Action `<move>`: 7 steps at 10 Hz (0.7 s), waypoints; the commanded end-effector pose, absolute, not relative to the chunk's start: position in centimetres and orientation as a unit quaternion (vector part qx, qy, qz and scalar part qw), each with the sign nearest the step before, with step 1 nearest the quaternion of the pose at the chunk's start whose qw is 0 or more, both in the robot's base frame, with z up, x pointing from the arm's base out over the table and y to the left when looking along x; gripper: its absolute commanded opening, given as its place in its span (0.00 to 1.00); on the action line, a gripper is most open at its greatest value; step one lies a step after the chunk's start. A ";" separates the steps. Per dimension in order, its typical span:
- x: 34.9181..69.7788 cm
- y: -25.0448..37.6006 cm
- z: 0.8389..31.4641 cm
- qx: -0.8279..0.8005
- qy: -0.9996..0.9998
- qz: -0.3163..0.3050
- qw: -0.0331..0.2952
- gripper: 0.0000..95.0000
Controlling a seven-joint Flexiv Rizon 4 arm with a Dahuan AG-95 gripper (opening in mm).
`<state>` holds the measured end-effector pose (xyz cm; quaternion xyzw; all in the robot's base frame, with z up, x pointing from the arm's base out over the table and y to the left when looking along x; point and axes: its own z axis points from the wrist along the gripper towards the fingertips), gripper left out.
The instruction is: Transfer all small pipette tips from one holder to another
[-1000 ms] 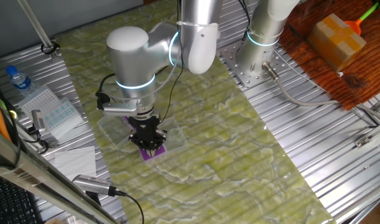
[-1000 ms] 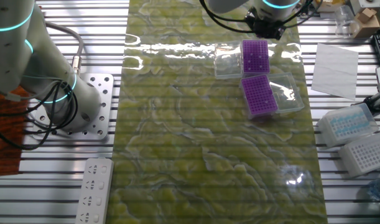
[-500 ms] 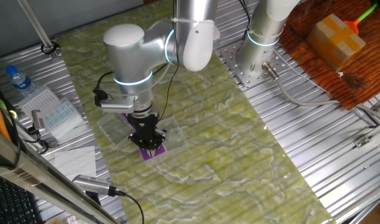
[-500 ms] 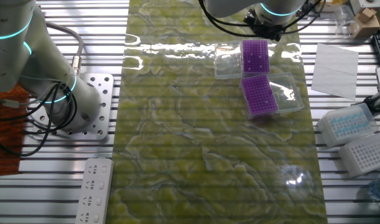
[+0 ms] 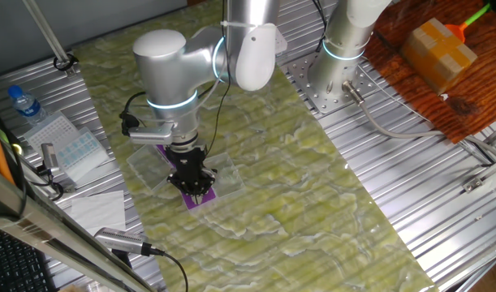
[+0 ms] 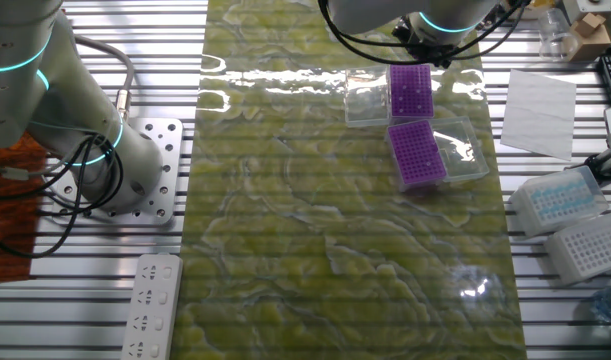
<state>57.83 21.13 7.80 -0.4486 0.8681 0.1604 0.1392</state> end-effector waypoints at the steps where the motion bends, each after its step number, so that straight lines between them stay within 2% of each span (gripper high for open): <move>1: 57.8 21.3 7.6 -0.447 0.868 0.163 0.141 0.00; 7: 57.7 21.6 7.4 -0.451 0.867 0.159 0.143 0.00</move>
